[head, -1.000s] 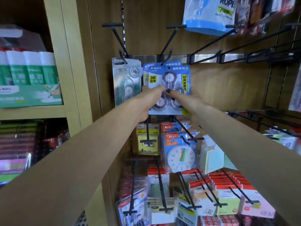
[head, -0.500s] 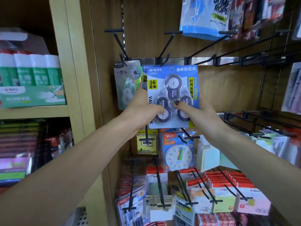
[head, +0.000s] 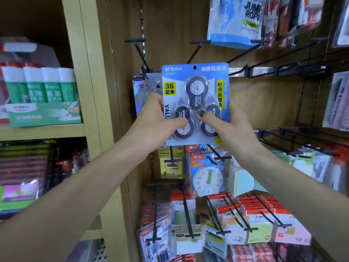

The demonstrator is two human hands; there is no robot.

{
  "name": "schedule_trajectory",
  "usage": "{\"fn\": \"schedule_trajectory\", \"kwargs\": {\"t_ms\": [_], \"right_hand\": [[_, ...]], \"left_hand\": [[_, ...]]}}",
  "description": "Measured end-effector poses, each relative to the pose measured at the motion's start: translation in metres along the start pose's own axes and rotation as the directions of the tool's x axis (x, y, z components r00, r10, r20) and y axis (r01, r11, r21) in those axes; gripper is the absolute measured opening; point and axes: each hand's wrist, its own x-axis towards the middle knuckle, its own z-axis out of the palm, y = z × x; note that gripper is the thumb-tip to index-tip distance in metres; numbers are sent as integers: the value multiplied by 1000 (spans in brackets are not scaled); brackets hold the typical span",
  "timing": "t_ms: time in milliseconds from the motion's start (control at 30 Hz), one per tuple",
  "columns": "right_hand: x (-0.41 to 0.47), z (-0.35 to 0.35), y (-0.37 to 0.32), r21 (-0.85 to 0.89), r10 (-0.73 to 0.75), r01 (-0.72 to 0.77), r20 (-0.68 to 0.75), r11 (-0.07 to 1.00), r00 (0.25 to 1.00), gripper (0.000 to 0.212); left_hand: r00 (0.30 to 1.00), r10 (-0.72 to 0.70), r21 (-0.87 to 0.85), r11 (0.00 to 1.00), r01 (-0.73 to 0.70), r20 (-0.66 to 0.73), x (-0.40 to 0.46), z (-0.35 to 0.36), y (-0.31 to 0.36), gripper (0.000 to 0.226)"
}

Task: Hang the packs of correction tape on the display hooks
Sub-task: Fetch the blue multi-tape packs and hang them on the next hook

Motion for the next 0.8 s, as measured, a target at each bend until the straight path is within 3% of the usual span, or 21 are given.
{"fn": "schedule_trajectory", "kwargs": {"t_ms": [200,567,733,800], "right_hand": [[14,4,-3,37,19,-17,-51,999,999,33],[21,3,13,6,73,-73,-64,997,995,30],[45,10,26,-45,153,-154,-41,987,987,44],[58,15,30,-114,187,-190,-36,975,982,59]], "left_hand": [[998,48,-20,999,-49,-26,9,0,6,43],[999,20,3,1000,-20,-34,17,11,-10,45],[999,-21,66,998,24,-43,38,22,-18,49],[999,-43,84,995,46,-28,49,30,-21,58]]}}
